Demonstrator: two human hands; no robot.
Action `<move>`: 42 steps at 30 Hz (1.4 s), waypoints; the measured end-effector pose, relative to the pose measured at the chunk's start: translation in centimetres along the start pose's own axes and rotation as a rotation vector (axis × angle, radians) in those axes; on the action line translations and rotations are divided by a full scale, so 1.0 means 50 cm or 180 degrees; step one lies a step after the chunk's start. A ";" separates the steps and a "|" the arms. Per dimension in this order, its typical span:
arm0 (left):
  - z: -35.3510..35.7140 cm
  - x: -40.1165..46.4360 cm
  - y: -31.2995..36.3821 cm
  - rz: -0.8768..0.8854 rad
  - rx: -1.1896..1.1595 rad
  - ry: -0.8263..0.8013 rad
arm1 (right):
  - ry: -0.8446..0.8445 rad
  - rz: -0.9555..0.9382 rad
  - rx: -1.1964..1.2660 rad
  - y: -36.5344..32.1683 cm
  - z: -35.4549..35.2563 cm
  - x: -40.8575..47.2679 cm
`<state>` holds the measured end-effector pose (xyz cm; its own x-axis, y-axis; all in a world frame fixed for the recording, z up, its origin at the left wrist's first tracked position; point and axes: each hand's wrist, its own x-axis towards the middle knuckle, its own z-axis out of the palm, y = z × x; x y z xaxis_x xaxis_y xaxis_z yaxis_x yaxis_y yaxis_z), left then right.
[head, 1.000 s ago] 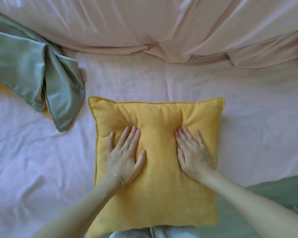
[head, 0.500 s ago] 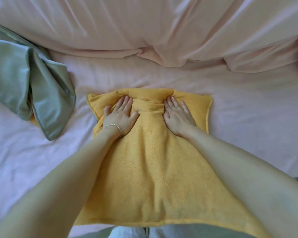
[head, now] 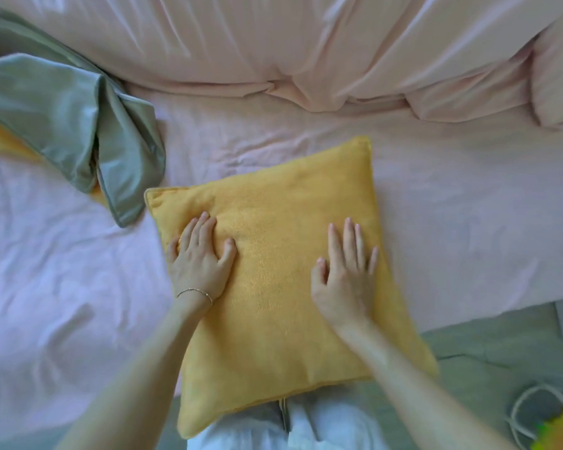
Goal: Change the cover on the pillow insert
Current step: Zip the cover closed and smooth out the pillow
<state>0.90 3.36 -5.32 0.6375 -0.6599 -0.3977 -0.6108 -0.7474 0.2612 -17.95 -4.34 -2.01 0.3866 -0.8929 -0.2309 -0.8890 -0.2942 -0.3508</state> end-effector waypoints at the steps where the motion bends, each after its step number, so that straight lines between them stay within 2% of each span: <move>1: -0.006 -0.011 -0.008 -0.0167 -0.0029 0.0004 | -0.0076 0.0011 -0.0119 -0.017 0.002 -0.009; 3: -0.019 -0.041 -0.019 -0.0399 -0.0012 0.0054 | -0.0302 -0.0058 -0.0296 -0.044 0.007 0.004; 5: -0.030 -0.076 -0.022 -0.0505 0.0025 0.0143 | -0.0753 -0.0184 -0.0419 -0.059 0.011 0.054; 8: -0.023 -0.141 -0.037 -0.0416 0.0015 0.0334 | -0.1355 -0.0817 -0.0647 -0.063 0.004 0.151; 11: -0.008 -0.205 -0.038 -0.0362 0.0043 0.0008 | -0.1719 -0.1582 -0.0779 -0.079 -0.008 0.207; 14: -0.006 -0.214 -0.008 -0.0195 0.0094 -0.0156 | -0.1799 -0.1920 -0.0805 -0.102 -0.011 0.221; 16: -0.018 -0.184 0.011 0.0108 -0.0108 0.0147 | -0.1520 -0.1865 -0.0324 -0.109 -0.003 0.210; 18: -0.031 -0.136 0.030 0.0571 -0.0392 0.0719 | -0.0883 -0.1620 0.0145 -0.098 0.007 0.190; 19: -0.036 -0.105 0.042 0.0781 -0.0478 0.0894 | -0.0595 -0.1458 0.0154 -0.085 0.012 0.180; 21: -0.039 -0.042 0.074 0.0958 -0.0435 0.0895 | -0.0338 -0.1230 -0.0077 -0.059 0.021 0.155; 24: -0.014 -0.001 0.105 0.0925 -0.0090 0.0528 | -0.0415 -0.1294 -0.0309 -0.030 0.025 0.106; 29: 0.070 -0.092 0.084 0.1167 0.0354 -0.0142 | -0.1127 -0.1405 -0.0906 0.035 0.036 0.010; 34: 0.103 0.015 0.098 0.0960 0.0733 -0.0749 | -0.1474 -0.1218 -0.1330 0.011 0.096 0.115; 38: 0.124 0.095 0.121 0.0841 0.0644 -0.0721 | -0.1615 -0.1442 -0.1717 -0.005 0.116 0.208; 42: 0.111 0.160 0.144 0.0730 0.0512 -0.0678 | -0.1454 -0.1338 -0.1605 -0.012 0.124 0.272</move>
<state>-0.99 -6.87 -11.49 0.3731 -0.7659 -0.5236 -0.8038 -0.5487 0.2298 -10.62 -14.19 -10.58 0.6792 -0.4772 -0.5577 -0.6082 -0.7912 -0.0637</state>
